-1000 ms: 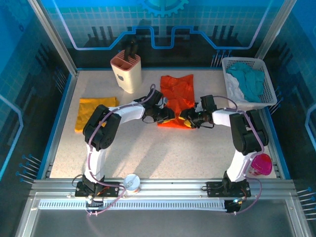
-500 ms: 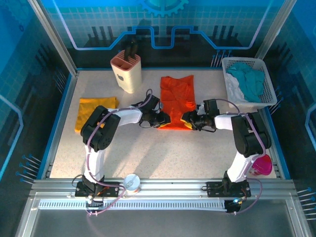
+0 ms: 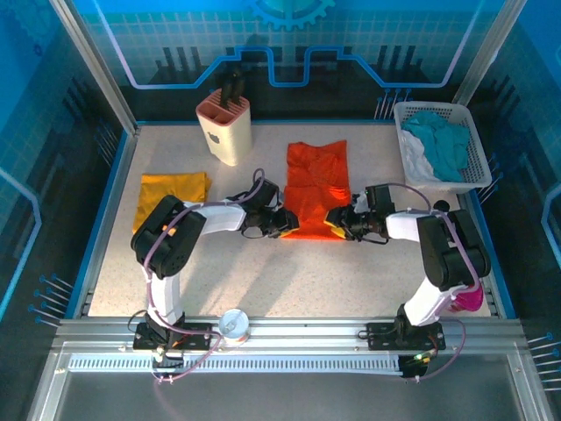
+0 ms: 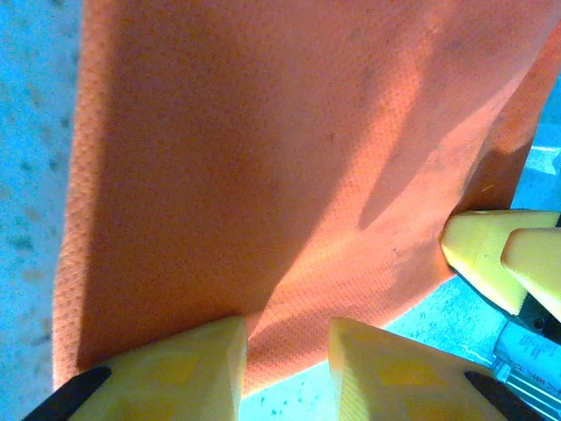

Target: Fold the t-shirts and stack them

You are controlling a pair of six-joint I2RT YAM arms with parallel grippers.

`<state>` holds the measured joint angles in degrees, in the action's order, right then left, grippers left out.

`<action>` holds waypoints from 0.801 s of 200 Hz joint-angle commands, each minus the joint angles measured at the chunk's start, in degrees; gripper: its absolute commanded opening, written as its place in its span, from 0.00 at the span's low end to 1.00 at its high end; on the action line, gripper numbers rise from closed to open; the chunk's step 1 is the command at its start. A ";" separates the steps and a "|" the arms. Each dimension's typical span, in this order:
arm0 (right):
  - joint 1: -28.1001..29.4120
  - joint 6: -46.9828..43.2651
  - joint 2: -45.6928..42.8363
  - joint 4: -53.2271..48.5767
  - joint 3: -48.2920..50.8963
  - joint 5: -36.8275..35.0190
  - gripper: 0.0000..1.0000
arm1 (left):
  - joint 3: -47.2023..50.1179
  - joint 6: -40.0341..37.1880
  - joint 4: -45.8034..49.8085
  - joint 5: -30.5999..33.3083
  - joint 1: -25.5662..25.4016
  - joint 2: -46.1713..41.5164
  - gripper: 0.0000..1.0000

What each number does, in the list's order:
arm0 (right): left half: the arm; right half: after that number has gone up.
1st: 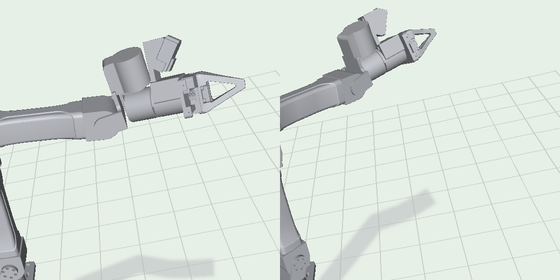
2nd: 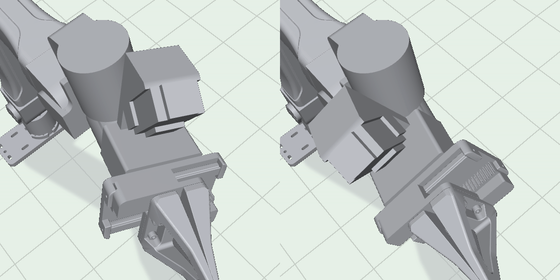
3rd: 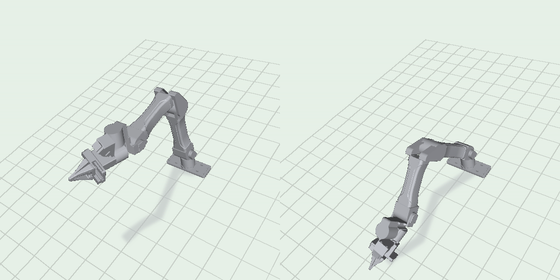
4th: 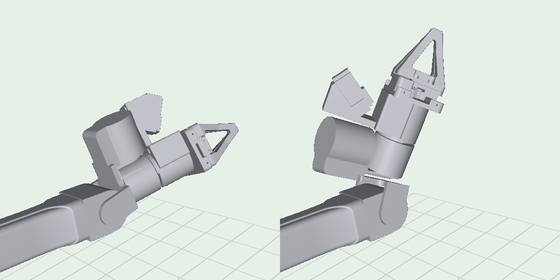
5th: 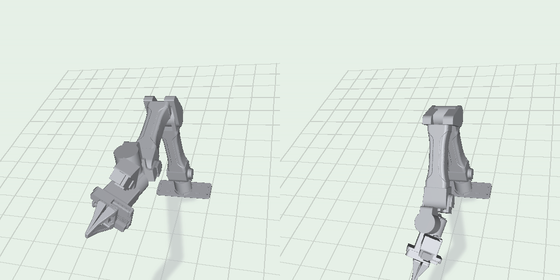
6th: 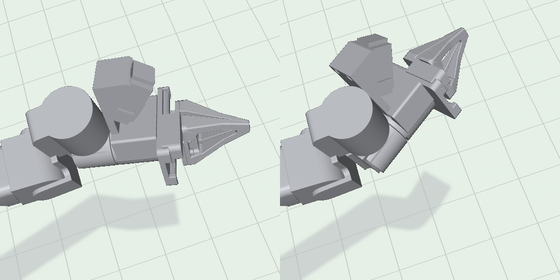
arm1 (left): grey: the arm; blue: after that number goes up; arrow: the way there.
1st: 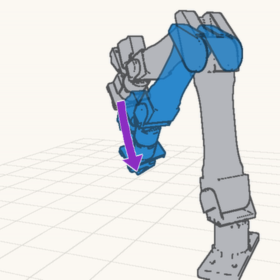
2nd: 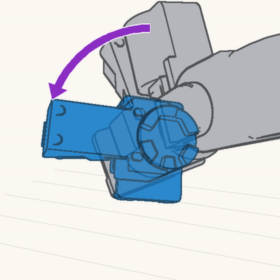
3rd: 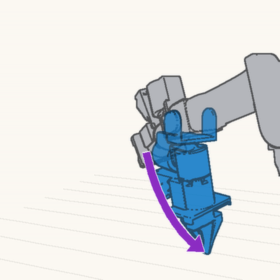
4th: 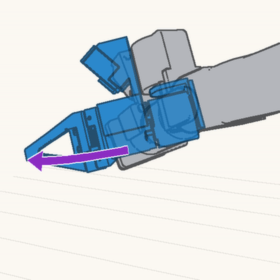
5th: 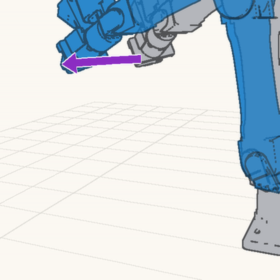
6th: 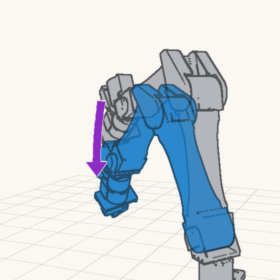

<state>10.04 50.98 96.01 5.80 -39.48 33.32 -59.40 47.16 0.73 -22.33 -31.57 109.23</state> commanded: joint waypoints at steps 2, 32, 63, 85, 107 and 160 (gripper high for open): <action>-1.35 -2.02 -2.50 -9.20 1.72 -4.07 0.48 | 3.51 2.01 4.13 2.55 -0.66 -1.56 0.32; -1.44 -2.81 -5.28 -13.85 -1.36 -3.46 0.50 | 2.71 1.36 6.03 1.94 -0.73 -3.15 0.33; -1.45 -5.44 -7.09 -19.64 -5.69 -3.84 0.52 | -2.72 -2.42 11.50 -0.20 -0.64 -4.02 0.37; -1.60 -6.64 -8.54 -23.28 -7.77 -4.16 0.52 | -6.16 -5.72 16.80 -1.43 -0.29 -5.49 0.42; -1.90 -7.67 -10.46 -26.43 -8.17 -5.34 0.55 | -8.32 -8.83 21.54 -1.92 0.09 -7.20 0.48; -2.13 -14.11 -13.86 -37.34 -8.25 -12.93 0.65 | -5.52 -15.54 27.61 -0.87 2.90 -9.09 0.61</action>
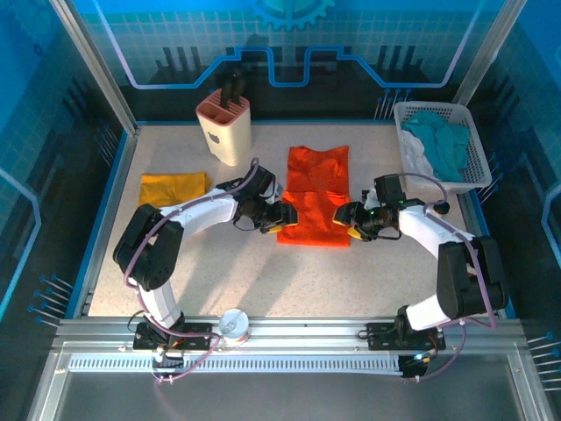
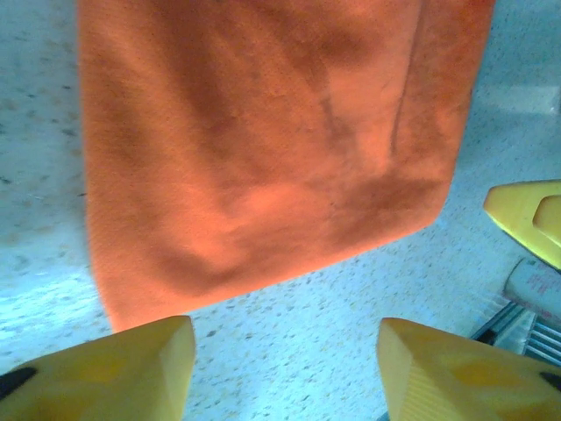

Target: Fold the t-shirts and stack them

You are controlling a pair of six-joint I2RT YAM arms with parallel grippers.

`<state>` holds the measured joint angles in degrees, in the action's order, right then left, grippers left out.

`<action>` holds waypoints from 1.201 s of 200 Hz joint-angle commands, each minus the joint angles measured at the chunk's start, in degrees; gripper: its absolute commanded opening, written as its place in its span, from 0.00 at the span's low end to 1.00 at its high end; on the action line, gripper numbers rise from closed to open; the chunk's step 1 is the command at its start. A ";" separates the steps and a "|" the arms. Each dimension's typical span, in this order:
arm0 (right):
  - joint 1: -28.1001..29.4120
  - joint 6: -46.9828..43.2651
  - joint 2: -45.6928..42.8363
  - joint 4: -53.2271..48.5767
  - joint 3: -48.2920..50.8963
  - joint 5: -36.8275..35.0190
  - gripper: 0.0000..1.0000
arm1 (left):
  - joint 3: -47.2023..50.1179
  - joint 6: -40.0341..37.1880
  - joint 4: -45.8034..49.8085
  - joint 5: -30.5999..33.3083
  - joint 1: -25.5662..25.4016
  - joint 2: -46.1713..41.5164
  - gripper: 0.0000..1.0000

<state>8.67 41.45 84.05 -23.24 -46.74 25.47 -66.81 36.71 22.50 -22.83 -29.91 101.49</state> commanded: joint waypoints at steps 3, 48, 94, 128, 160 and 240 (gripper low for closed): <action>-0.77 -4.81 -2.01 -8.64 -0.84 -5.71 0.65 | 2.19 -5.21 6.00 -0.19 1.43 -1.26 0.61; -0.92 -5.16 0.15 -7.32 1.26 -6.58 0.56 | 4.25 -3.55 3.12 -1.37 1.65 3.17 0.47; -0.60 -4.80 4.10 -5.08 1.42 -7.34 0.48 | 3.88 -1.20 1.54 -1.57 1.20 5.81 0.42; 0.03 -4.14 6.33 -3.23 1.70 -7.19 0.47 | 3.88 -0.23 0.95 -1.28 0.94 7.15 0.42; 1.65 -3.66 8.43 -2.33 1.07 -7.24 0.45 | 3.19 0.88 -0.95 -2.43 0.48 7.75 0.38; 4.09 -2.16 9.89 -1.23 0.25 -6.43 0.42 | 0.39 2.68 -2.78 -3.39 -0.50 10.32 0.32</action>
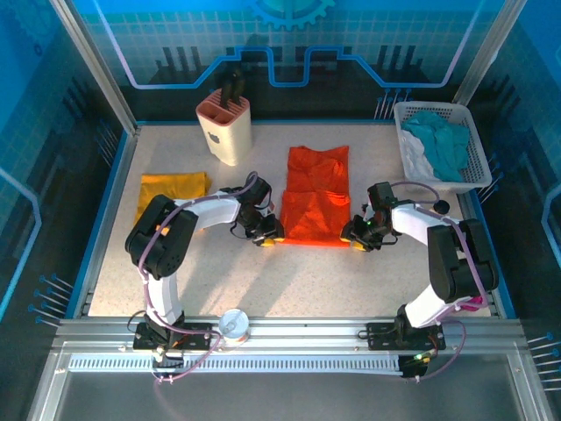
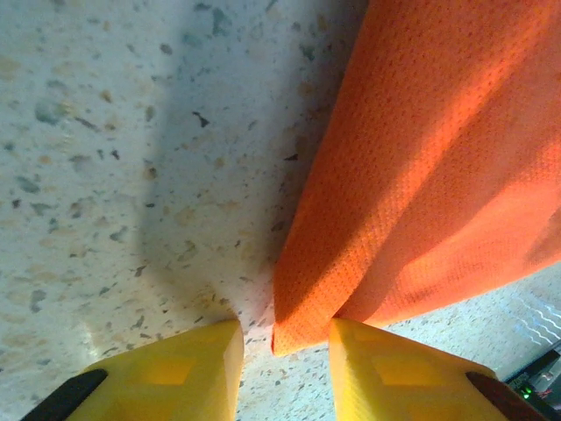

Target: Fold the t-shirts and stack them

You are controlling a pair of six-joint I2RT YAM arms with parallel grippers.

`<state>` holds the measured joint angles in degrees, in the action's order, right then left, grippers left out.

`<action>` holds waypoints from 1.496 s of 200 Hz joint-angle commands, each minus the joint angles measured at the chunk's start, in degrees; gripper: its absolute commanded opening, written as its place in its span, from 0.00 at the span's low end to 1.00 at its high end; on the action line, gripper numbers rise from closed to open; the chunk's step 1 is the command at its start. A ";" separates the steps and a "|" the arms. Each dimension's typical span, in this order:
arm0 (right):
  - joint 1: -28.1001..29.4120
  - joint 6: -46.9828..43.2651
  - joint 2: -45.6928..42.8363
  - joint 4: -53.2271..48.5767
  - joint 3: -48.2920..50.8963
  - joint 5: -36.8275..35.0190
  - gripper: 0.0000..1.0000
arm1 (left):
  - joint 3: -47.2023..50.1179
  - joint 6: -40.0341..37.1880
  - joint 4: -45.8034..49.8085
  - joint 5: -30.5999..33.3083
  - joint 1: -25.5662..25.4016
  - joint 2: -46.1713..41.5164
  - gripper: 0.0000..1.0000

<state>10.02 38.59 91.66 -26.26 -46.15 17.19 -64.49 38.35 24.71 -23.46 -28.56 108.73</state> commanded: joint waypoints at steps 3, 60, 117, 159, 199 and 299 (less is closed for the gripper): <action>2.78 0.69 2.30 1.75 -0.35 1.87 0.42 | -2.03 1.06 -5.01 -2.80 -1.84 3.12 0.32; 4.51 1.60 2.88 2.18 -0.35 0.93 0.40 | -3.63 1.13 -4.34 -2.63 -2.12 4.00 0.28; 5.45 2.02 3.02 2.24 -0.69 0.90 0.36 | -2.23 1.25 -4.66 -1.43 -2.24 4.12 0.25; 6.91 2.32 2.74 0.97 -1.04 -0.36 0.36 | -1.96 1.29 -4.60 -0.64 -2.35 4.21 0.21; 7.81 2.31 3.28 0.33 -1.44 -1.06 0.37 | -1.75 1.33 -5.00 -0.62 -2.34 4.79 0.19; 8.95 3.31 3.75 0.65 -1.75 -0.76 0.26 | -1.69 1.93 -5.51 -0.76 -2.51 4.92 0.11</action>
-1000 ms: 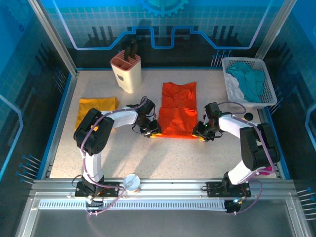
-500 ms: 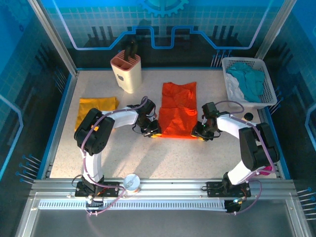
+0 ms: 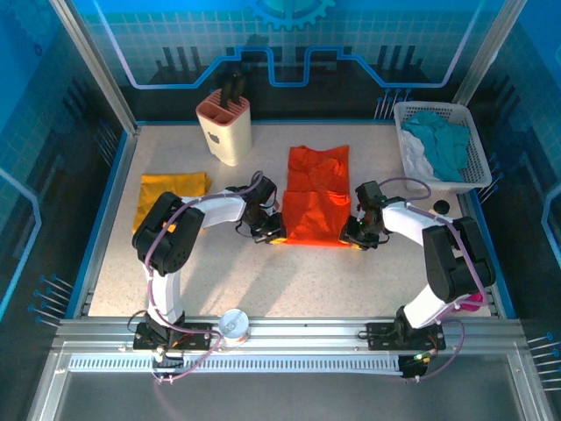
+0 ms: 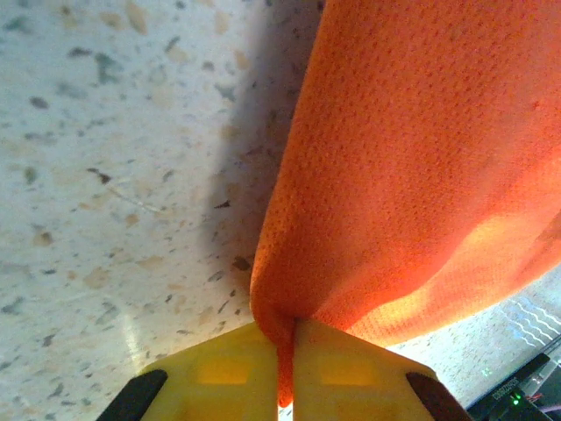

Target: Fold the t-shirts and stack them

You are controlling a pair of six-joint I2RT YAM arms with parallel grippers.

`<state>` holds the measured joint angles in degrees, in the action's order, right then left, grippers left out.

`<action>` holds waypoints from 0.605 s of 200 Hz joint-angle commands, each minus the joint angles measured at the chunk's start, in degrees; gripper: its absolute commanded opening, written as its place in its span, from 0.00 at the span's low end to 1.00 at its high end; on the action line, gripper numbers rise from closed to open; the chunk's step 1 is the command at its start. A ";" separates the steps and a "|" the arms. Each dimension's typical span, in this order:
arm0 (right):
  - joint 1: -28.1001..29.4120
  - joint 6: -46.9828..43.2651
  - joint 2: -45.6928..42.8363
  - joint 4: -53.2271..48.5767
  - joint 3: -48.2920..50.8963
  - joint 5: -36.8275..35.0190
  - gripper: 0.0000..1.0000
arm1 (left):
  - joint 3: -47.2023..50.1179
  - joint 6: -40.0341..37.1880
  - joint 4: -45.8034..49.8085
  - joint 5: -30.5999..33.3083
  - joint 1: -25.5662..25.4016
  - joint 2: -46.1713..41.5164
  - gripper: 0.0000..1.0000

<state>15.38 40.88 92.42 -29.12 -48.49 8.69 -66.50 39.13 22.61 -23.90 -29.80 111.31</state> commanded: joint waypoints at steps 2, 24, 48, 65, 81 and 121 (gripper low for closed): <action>3.61 0.99 2.97 3.47 0.59 7.68 0.26 | 0.32 1.12 -3.37 -0.31 -1.30 2.36 0.11; 3.70 0.95 3.11 3.37 0.55 7.69 0.21 | 0.19 1.11 -3.28 -0.33 -1.28 2.16 0.11; 3.70 0.86 3.11 3.05 0.33 7.57 0.17 | 0.05 1.12 -3.10 -0.32 -1.27 1.99 0.10; 3.65 0.80 2.89 2.68 0.12 7.36 0.15 | 0.05 1.21 -2.93 -0.27 -1.38 1.68 0.05; 3.54 0.69 2.35 2.58 -0.02 7.11 0.12 | 0.36 1.38 -2.88 -0.01 -1.42 1.10 0.00; 2.71 -0.39 1.59 1.19 -0.61 7.20 0.03 | 0.57 0.86 -1.64 0.78 -1.44 -0.65 0.00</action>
<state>18.20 41.32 93.73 -26.13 -48.62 14.26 -66.50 40.21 21.58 -24.08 -30.11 111.37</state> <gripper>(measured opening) 0.051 0.060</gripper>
